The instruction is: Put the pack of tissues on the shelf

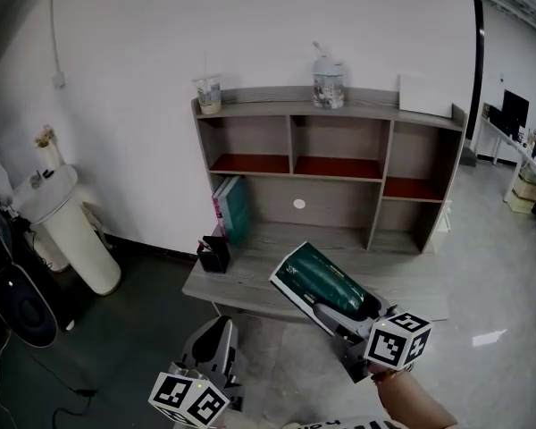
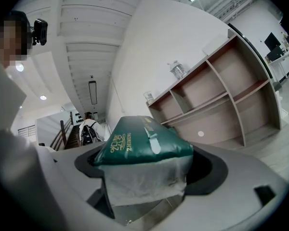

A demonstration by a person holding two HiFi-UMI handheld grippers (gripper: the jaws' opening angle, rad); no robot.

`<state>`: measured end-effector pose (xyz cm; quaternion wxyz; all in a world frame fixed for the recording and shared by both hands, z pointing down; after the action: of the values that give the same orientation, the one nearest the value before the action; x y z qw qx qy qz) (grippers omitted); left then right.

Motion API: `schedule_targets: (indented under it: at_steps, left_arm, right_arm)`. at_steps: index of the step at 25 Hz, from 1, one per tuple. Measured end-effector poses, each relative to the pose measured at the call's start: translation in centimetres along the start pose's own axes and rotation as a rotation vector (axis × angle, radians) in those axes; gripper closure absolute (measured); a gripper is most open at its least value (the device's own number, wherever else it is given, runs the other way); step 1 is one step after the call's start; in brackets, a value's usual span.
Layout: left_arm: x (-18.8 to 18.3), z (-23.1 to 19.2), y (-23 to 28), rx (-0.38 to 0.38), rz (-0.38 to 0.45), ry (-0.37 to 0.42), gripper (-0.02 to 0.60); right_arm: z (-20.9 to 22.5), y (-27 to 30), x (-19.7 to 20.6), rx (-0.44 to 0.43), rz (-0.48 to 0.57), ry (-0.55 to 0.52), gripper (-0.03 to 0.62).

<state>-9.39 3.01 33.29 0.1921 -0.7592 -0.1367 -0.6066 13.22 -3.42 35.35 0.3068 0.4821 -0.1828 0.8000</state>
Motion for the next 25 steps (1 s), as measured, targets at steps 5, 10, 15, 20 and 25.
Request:
schedule_targets:
  at_steps: [5,10,15,20,25]
  left_arm:
    - [0.0,-2.7,1.3,0.024,0.002,0.000,0.546]
    - [1.6,-4.4,2.0,0.027,-0.028,-0.035,0.546]
    - [2.7,-6.1,3.3,0.025,-0.054,-0.060,0.548]
    - [3.0,-7.8,5.5,0.008,-0.054,-0.081,0.558]
    - [2.8,-9.8,8.8,0.009,-0.055,-0.059,0.558]
  right_arm:
    - [-0.1,2.6,0.1,0.017,0.015,-0.017,0.129]
    - [0.8,3.9,0.9,0.050,0.001,-0.032,0.129]
    - [1.7,5.7,1.7,0.061,-0.037,-0.021,0.129]
    - [3.1,7.8,1.0,0.063,-0.049,-0.032,0.129]
    - [5.3,11.3,-0.5,0.055,-0.045,-0.029,0.129]
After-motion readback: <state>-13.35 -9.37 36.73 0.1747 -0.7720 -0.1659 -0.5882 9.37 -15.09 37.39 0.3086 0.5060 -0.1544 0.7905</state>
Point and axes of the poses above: the fingertips, and each gripper's own axes: y forward along the fingers, z to its right, x out of its underside, the point moved 3 cm from there along -y, backward along the fingers, and after that the axes turned 3 degrees about y, right-handed, at the moved point
